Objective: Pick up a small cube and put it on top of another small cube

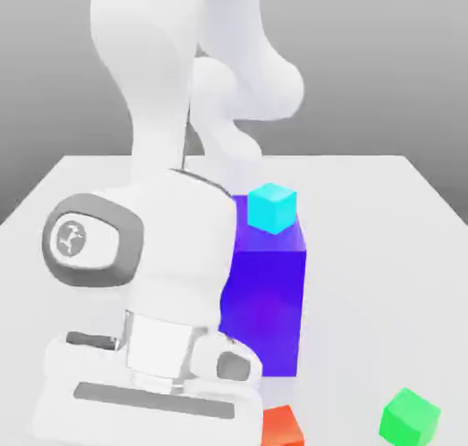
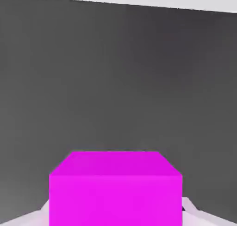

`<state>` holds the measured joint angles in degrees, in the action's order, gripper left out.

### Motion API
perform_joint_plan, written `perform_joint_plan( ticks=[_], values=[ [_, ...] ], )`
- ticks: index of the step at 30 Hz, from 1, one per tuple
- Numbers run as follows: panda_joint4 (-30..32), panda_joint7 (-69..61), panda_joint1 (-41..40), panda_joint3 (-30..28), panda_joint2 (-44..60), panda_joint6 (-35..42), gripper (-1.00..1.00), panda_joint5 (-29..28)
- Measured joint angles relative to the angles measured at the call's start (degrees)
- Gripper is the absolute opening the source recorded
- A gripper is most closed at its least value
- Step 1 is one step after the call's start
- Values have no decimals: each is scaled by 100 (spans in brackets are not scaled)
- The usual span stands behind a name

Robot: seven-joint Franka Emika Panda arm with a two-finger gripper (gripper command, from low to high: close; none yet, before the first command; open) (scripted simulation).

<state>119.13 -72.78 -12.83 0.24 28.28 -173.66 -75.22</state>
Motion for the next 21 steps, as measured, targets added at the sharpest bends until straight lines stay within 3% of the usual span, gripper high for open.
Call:
perform_joint_plan(
  ticks=[10, 21],
  values=[
    [194, -682, -614, 1557, -314, 1787, -100, 3302],
    [820, -2588, -761, 3520, -682, 2981, -100, 5007]
  ],
)
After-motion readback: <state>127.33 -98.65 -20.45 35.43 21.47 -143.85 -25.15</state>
